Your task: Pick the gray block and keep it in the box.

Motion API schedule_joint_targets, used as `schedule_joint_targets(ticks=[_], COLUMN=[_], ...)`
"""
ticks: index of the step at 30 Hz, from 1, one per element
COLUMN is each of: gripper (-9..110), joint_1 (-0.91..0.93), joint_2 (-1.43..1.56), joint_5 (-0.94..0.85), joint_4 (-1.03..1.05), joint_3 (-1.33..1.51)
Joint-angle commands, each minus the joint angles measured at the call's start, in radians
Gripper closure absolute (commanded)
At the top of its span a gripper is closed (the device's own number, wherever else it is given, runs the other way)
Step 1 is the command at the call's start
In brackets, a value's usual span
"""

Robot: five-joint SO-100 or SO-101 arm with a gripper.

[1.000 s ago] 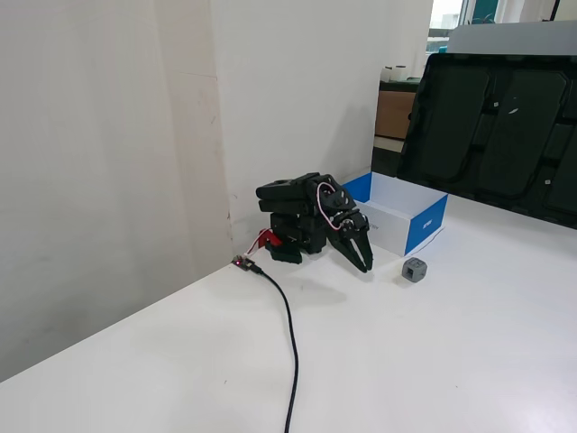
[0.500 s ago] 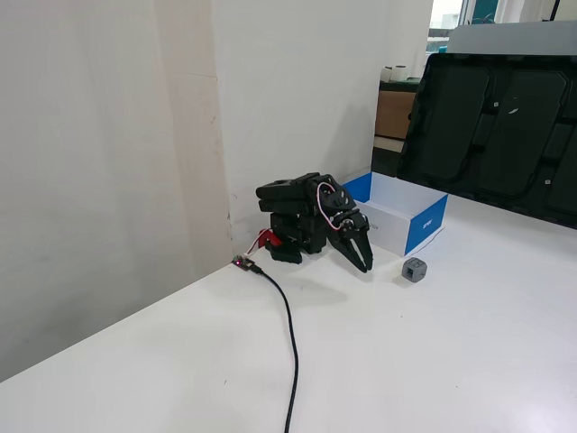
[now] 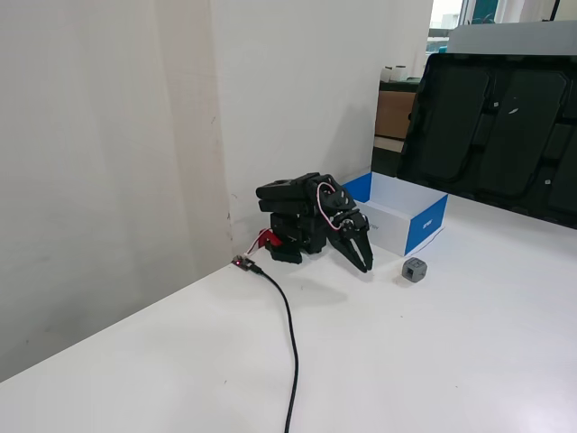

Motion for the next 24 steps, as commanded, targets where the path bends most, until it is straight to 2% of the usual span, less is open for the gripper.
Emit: schedule_joint_targets(ticks=[1,12,18,24], gripper=[101,101,101,101], joint_1=[-0.014,-0.051,-0.087,-0.121], joint_2=[0.118,0.118,0.104,-0.114], joint_5=[-0.005,-0.017,-0.011,0.020], joint_4=[0.002,-0.041,0.012,0.012], joint_3=[0.006,0.005,-0.133,-0.295])
